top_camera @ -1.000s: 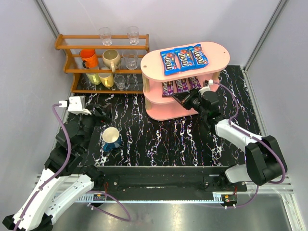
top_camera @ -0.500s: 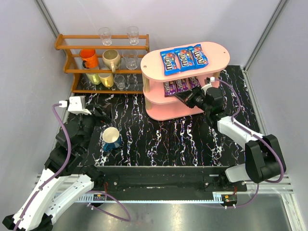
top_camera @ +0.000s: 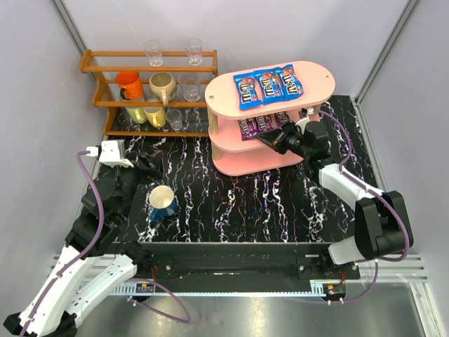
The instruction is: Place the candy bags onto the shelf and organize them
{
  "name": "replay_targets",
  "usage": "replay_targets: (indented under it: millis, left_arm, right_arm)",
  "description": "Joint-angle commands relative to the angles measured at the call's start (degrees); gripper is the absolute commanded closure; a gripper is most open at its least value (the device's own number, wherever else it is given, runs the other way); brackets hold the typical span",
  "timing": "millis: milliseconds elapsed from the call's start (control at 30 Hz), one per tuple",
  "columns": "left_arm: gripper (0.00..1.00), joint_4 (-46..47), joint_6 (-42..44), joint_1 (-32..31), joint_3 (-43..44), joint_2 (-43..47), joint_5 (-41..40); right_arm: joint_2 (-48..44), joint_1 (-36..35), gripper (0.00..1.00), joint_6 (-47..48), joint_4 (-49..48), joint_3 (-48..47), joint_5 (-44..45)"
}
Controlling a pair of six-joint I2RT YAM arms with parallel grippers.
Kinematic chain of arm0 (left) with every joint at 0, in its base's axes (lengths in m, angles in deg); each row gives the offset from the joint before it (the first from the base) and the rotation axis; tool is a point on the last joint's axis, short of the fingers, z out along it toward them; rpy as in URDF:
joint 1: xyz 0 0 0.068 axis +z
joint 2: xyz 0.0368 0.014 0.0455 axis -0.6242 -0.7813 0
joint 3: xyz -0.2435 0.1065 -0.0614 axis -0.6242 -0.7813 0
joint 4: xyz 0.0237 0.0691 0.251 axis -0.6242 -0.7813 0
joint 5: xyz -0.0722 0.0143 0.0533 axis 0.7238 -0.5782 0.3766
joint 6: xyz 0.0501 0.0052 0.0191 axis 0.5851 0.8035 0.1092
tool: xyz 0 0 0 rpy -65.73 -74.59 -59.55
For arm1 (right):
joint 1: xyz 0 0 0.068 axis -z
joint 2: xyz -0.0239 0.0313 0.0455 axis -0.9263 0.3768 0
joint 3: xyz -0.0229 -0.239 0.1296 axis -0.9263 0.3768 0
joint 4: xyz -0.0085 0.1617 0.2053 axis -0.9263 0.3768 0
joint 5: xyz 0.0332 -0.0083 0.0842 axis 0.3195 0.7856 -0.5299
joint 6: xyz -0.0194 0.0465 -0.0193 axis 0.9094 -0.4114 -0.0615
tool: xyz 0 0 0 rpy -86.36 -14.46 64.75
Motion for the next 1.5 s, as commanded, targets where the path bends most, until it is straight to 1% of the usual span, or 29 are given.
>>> replay_targets:
  millis: [0, 100, 133, 167, 200, 267, 300, 433, 633, 900, 1067, 1167, 1267, 1367, 1467]
  left_arm:
    - [0.16, 1.13, 0.53, 0.34, 0.71, -0.23, -0.87]
    - [0.16, 1.13, 0.62, 0.34, 0.71, -0.14, -1.04]
    - [0.16, 1.13, 0.62, 0.34, 0.71, -0.23, -1.04]
    - [0.16, 1.13, 0.62, 0.34, 0.79, -0.32, -1.04]
    - [0.16, 1.13, 0.62, 0.34, 0.71, -0.32, -1.13]
    - [0.16, 1.13, 0.53, 0.34, 0.79, -0.49, -1.04]
    - [0.16, 1.13, 0.44, 0.34, 0.8, -0.58, -0.96]
    - [0.16, 1.22, 0.53, 0.34, 0.88, -0.67, -0.87]
    - [0.16, 1.31, 0.09, 0.34, 0.97, -0.76, -0.52]
    - [0.16, 0.87, 0.0, 0.34, 1.59, -0.32, -0.43]
    - [0.16, 0.7, -0.44, 0.34, 1.76, -0.32, 0.01]
    - [0.16, 0.43, -0.61, 0.34, 2.11, -0.41, 0.19]
    - [0.16, -0.09, -0.53, 0.34, 2.55, -0.32, 0.19]
    - [0.16, -0.71, -0.61, 0.34, 2.9, -0.41, 0.01]
    - [0.14, -1.59, -0.96, 0.34, 3.34, -1.11, -0.34]
  right_arm:
    - [0.67, 0.83, 1.0, 1.36, -0.07, -2.97, -2.83]
    - [0.85, 1.09, 0.97, 1.36, -0.07, -3.06, -2.92]
    - [0.93, 1.09, 0.94, 1.36, -0.16, -2.97, -3.01]
    - [1.02, 1.18, 0.91, 1.36, -0.16, -3.06, -3.1]
    - [1.02, 1.18, 0.83, 1.36, -0.16, -2.97, -3.19]
    - [0.84, 1.27, 0.76, 1.27, -0.33, -2.71, -3.19]
    - [0.67, 1.44, 0.7, 1.27, -0.42, -2.62, -3.1]
    - [-1.08, 1.71, 0.57, 1.19, -0.16, -2.0, -2.92]
    - [-2.75, 1.97, 0.5, 1.54, 1.16, -1.83, -3.89]
    - [-7.41, 2.76, 0.48, 2.06, 3.97, -0.33, -3.89]
    - [-9.96, 2.85, 0.47, 2.24, 5.29, 2.12, -4.94]
    - [-12.68, 3.29, 0.47, 3.2, 7.66, 3.53, -4.95]
    - [-17.77, 4.25, 0.46, 5.75, 11.08, 5.2, -3.11]
    - [-23.49, 5.4, 0.45, 9.88, 17.14, 5.91, 1.19]
    - [-29.46, 5.84, 0.39, 13.83, 25.39, 5.82, 8.74]
